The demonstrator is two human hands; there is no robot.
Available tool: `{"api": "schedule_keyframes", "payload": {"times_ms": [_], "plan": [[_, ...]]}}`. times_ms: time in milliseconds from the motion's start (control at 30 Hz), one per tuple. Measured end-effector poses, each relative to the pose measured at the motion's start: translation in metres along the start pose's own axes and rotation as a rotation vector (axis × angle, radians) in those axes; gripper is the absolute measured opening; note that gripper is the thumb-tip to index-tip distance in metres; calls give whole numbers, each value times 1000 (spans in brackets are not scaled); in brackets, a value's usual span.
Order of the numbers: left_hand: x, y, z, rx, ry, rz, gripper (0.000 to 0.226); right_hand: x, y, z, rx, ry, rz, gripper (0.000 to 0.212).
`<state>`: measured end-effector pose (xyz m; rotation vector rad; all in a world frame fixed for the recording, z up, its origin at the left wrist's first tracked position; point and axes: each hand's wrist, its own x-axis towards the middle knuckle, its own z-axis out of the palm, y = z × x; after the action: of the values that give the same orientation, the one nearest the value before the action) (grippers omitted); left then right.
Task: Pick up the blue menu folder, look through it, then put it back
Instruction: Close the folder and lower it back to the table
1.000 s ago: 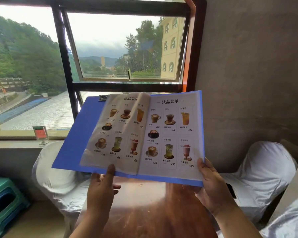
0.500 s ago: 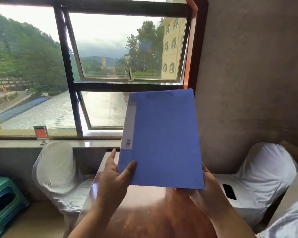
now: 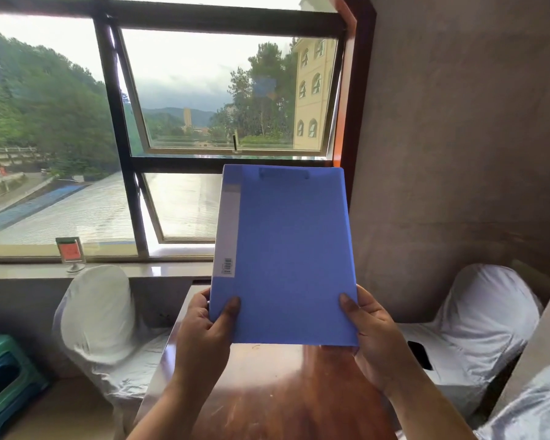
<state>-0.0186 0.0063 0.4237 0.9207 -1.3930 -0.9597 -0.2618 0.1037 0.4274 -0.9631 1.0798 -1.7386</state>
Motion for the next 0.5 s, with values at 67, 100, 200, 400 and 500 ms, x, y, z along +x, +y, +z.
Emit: {"api": "schedule_keyframes", "payload": {"times_ms": [67,100,200,400,500], "plan": [[-1,-4,2,-31,-19,-13,20,-1,3,-2,8,28,2,44],[-2,-9,3,-50,-38,-37,25,-3,6,-5,2,48,8,39],[-13,-43,5,-35,-146,-197,33,-13,37,-25,-73,152,66,26],[-100,-188,-7,425,-494,-602,23,-95,170,-95,-392,257,405,28],[-178,-251,-14,681,-616,-702,30,-158,244,-128,-669,235,608,24]]}}
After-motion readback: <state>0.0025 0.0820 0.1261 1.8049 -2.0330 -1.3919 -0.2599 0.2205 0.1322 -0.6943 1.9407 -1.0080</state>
